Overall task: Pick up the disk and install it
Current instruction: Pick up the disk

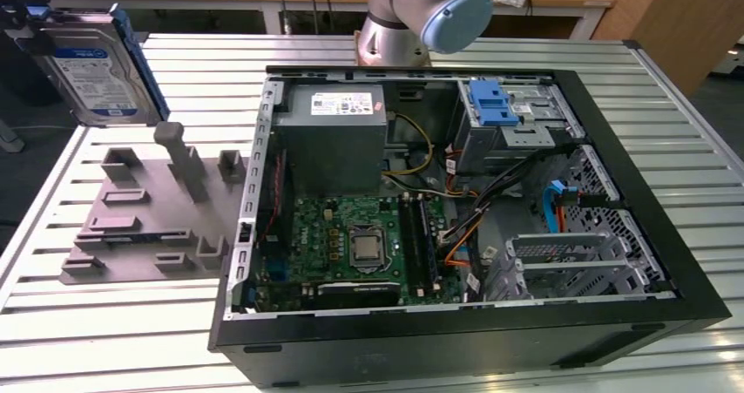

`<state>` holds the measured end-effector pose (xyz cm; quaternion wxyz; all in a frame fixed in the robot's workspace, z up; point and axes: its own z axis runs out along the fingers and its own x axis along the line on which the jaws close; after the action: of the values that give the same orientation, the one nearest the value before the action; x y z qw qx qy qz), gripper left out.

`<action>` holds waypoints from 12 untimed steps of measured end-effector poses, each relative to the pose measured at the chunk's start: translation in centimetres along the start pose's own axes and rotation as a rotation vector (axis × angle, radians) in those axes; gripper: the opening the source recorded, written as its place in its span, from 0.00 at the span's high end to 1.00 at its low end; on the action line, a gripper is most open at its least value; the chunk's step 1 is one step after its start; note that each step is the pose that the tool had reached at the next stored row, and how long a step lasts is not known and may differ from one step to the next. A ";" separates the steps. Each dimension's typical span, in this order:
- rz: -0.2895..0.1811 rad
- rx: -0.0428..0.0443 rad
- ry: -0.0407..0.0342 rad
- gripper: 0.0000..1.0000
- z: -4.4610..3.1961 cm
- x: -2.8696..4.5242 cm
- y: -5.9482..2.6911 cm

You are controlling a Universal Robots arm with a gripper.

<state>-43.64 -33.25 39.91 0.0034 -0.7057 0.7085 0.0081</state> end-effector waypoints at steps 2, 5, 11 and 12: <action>0.000 0.0000 0.0000 0.64 -0.04 0.00 0.00; 0.000 0.0001 0.0000 0.64 -0.09 0.00 0.00; 0.000 0.0000 0.0000 0.64 -0.21 0.00 0.00; 0.000 0.0001 0.0000 0.64 -0.23 0.00 0.00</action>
<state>-43.64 -33.25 40.14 0.0035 -0.7057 0.7085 0.0081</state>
